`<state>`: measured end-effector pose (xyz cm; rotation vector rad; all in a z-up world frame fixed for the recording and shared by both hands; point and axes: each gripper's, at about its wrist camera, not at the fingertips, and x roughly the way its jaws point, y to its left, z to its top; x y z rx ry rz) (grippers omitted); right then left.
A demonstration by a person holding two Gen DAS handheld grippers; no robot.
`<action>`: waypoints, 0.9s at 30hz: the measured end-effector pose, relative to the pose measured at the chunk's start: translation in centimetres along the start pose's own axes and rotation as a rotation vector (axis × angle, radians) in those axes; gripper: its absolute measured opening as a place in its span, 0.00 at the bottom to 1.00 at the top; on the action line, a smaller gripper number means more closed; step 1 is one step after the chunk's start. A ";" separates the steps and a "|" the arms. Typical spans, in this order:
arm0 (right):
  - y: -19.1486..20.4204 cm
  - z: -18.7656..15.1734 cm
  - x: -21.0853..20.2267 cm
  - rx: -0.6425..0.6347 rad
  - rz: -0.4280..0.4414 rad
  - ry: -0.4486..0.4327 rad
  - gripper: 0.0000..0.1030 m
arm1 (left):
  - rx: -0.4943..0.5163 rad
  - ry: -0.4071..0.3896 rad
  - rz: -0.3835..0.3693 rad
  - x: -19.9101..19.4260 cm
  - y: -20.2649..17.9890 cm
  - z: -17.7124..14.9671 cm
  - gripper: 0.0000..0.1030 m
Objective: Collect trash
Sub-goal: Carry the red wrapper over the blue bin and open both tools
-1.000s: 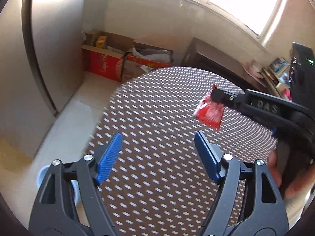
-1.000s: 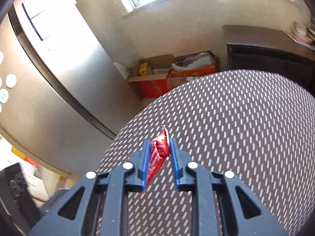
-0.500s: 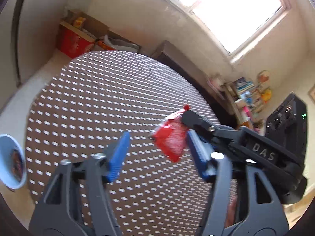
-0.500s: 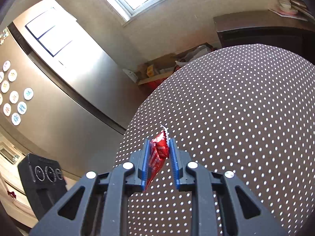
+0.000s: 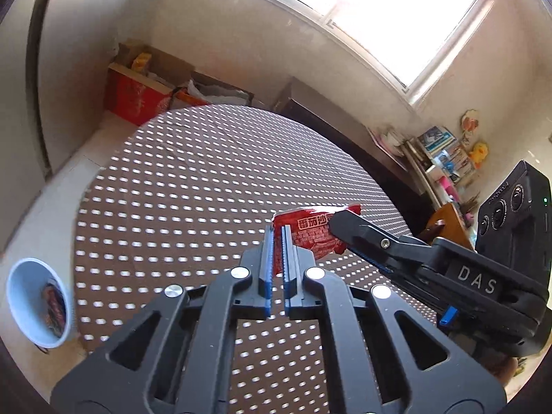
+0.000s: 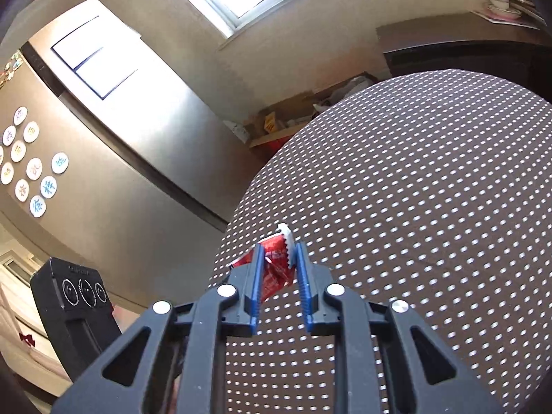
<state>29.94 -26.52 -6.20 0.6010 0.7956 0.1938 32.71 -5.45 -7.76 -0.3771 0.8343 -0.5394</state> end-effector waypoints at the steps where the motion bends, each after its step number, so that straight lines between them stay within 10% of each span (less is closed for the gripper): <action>1: 0.6 -0.3 0.3 -0.007 0.011 0.007 0.18 | 0.003 -0.006 0.014 -0.3 0.2 0.1 0.04; 27: 22.7 -13.8 17.0 -0.347 0.179 0.343 0.17 | -0.224 -0.106 0.590 -15.3 20.4 -3.9 0.03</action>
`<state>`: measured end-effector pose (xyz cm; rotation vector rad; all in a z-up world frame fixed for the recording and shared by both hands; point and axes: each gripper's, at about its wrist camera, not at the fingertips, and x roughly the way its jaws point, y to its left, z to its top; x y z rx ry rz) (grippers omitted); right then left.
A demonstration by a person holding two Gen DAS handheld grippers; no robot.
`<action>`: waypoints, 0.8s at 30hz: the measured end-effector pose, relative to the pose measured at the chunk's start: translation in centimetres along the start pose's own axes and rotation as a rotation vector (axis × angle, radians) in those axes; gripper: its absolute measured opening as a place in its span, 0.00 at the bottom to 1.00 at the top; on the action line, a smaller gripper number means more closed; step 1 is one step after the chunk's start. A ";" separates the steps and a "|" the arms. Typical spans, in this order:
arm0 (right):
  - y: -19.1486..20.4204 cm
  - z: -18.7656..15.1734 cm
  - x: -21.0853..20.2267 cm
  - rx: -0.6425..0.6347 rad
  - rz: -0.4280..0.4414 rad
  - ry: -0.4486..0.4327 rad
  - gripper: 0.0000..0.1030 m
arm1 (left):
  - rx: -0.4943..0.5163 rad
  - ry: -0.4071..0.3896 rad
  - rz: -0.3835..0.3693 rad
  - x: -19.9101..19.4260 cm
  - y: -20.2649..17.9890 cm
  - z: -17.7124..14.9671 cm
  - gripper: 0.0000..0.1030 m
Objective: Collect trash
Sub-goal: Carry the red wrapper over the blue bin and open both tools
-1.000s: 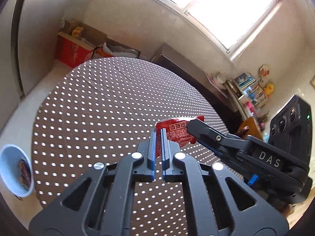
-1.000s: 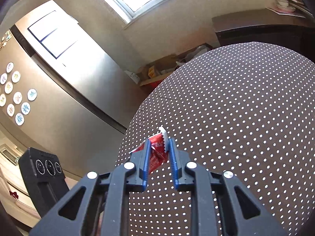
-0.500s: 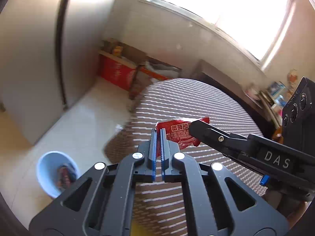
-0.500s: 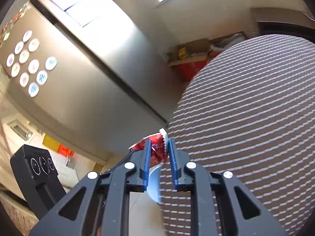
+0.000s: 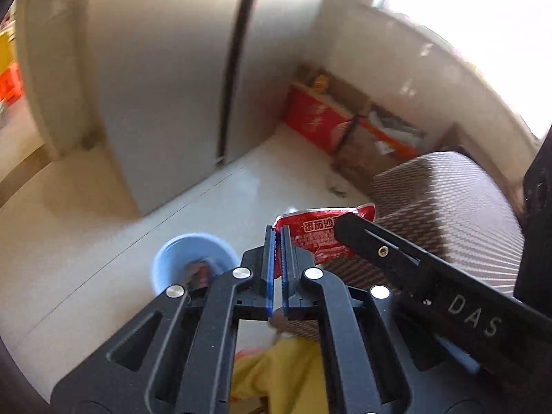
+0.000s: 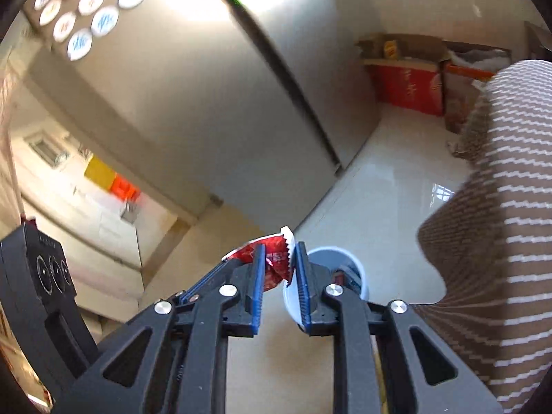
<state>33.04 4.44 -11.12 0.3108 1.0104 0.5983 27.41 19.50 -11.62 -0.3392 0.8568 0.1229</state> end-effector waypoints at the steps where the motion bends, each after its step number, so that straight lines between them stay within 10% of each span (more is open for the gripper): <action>1: 0.6 -0.3 1.3 -0.010 0.003 0.023 0.17 | -0.018 0.013 0.019 0.4 1.2 -0.3 0.03; 19: 3.0 -2.4 18.6 -0.062 0.006 0.325 0.27 | -0.134 0.233 0.231 10.4 12.1 -2.7 0.07; 21: 2.5 -2.3 20.0 -0.064 -0.056 0.345 0.68 | -0.139 0.270 0.245 11.2 13.3 -3.0 0.19; 23: 2.0 -2.1 20.7 -0.047 -0.059 0.339 0.73 | -0.170 0.275 0.258 11.9 14.4 -3.2 0.58; 24: 1.6 -2.1 21.0 -0.038 -0.064 0.346 0.73 | -0.167 0.264 0.271 11.7 14.8 -3.2 0.58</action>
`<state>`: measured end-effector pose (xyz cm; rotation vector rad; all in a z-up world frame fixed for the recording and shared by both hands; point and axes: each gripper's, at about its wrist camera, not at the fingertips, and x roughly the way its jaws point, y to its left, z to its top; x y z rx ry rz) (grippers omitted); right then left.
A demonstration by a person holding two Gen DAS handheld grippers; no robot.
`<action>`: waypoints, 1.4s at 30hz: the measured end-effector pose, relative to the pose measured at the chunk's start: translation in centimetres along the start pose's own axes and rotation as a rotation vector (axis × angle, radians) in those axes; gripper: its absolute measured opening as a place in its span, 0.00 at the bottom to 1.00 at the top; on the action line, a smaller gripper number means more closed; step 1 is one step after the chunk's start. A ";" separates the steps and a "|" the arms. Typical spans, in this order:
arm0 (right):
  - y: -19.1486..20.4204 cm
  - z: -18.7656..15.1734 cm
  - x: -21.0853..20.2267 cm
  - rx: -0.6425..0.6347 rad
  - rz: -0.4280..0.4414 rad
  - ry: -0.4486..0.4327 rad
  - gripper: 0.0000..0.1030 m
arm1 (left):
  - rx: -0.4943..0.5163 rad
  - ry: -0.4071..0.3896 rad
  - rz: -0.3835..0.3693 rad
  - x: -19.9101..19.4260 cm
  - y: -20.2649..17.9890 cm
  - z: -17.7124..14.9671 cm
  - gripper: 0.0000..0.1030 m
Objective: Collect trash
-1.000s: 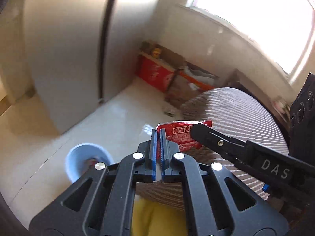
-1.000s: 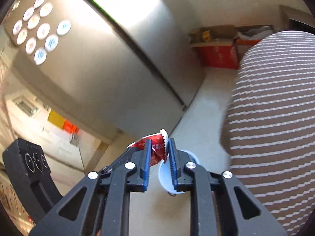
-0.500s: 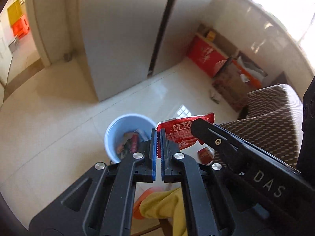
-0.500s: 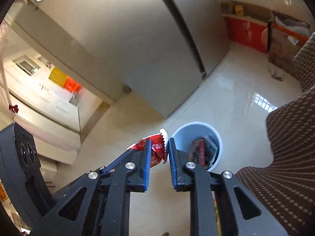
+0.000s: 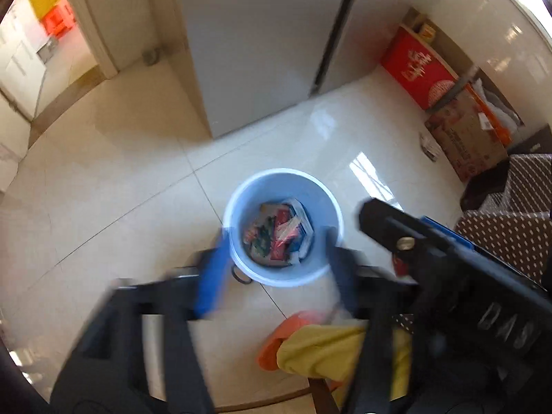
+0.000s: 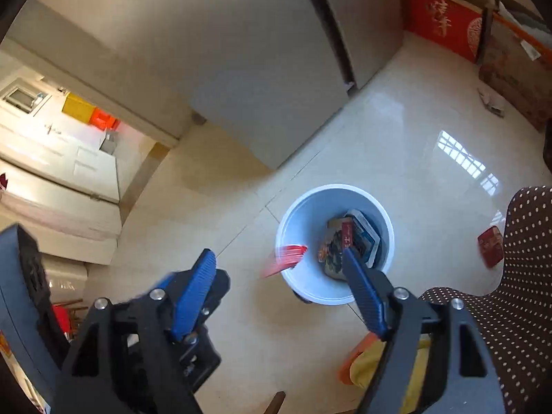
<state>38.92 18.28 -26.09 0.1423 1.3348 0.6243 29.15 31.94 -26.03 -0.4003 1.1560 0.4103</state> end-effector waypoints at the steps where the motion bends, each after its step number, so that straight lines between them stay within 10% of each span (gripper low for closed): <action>1: -0.3 0.0 0.3 0.007 0.000 0.007 0.73 | 0.004 0.000 0.007 0.1 0.2 0.0 0.57; 15: -0.9 -1.4 -3.1 -0.005 -0.003 -0.038 0.73 | 0.006 -0.054 0.003 -3.4 -0.4 -1.1 0.57; 42: -4.7 -20.5 -36.6 -0.177 -0.191 -0.750 0.83 | 0.212 -0.565 -0.171 -29.5 -11.4 -16.6 0.66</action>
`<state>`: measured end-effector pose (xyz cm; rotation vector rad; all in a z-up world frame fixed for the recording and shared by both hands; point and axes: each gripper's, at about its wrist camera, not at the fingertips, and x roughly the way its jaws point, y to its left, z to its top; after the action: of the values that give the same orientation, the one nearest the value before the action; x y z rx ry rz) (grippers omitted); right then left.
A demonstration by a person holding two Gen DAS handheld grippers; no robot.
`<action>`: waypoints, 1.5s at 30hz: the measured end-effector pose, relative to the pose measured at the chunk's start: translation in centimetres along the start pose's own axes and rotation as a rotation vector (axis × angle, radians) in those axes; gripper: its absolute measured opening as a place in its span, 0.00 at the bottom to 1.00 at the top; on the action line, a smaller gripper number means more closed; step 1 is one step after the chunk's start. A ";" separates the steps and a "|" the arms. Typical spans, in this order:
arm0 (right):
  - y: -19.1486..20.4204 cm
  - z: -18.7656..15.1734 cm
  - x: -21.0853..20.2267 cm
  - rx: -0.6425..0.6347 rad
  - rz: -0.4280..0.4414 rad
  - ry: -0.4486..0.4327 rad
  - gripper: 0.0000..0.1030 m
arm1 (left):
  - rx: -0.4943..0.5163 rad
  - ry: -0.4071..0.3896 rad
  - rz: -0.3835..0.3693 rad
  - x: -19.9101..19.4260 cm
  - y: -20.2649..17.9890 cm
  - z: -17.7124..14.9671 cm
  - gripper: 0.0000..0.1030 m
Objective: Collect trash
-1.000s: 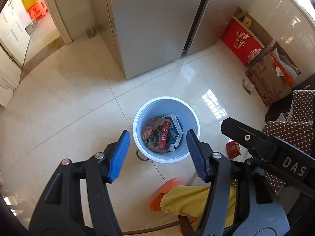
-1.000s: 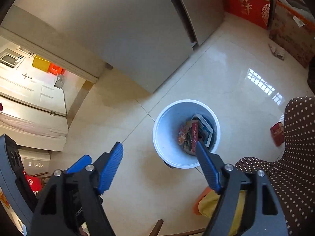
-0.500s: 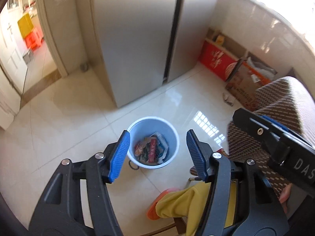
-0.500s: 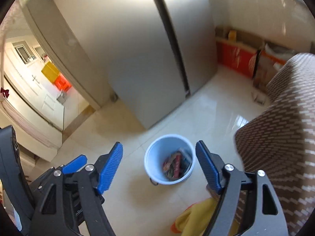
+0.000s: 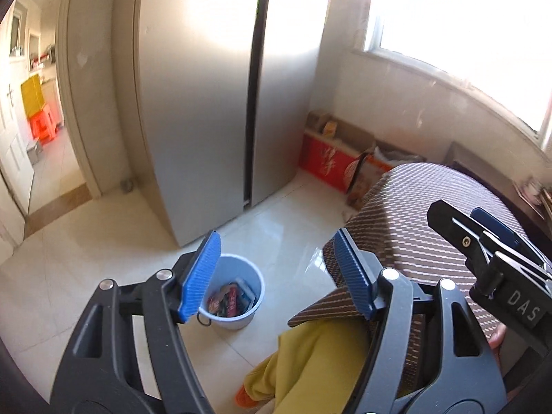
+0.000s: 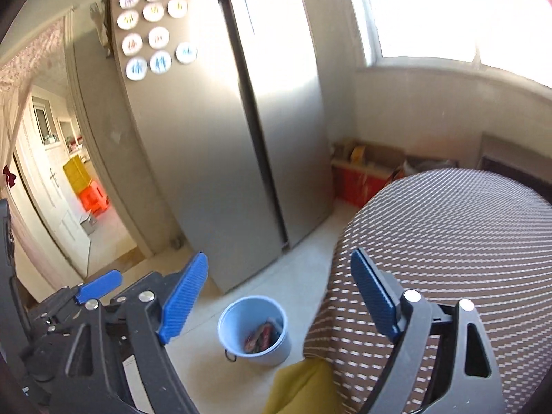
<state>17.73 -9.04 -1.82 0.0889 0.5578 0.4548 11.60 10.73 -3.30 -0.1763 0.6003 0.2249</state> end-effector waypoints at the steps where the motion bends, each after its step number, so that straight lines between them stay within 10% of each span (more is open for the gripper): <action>1: -0.1 -0.2 -1.5 -0.013 -0.010 -0.029 0.84 | 0.009 -0.014 -0.007 -0.8 -0.5 -0.1 0.68; 22: -1.4 -1.8 -16.2 -0.094 -0.101 -0.307 0.88 | 0.087 -0.248 -0.057 -12.9 -5.4 -1.6 0.83; 45: -3.0 -2.8 -16.1 -0.056 -0.141 -0.291 0.88 | 0.098 -0.219 -0.104 -13.1 -6.7 -2.7 0.87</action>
<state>5.30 -18.90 3.10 0.0599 0.2630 0.3123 1.43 1.57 2.74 -0.0860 0.3820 0.1116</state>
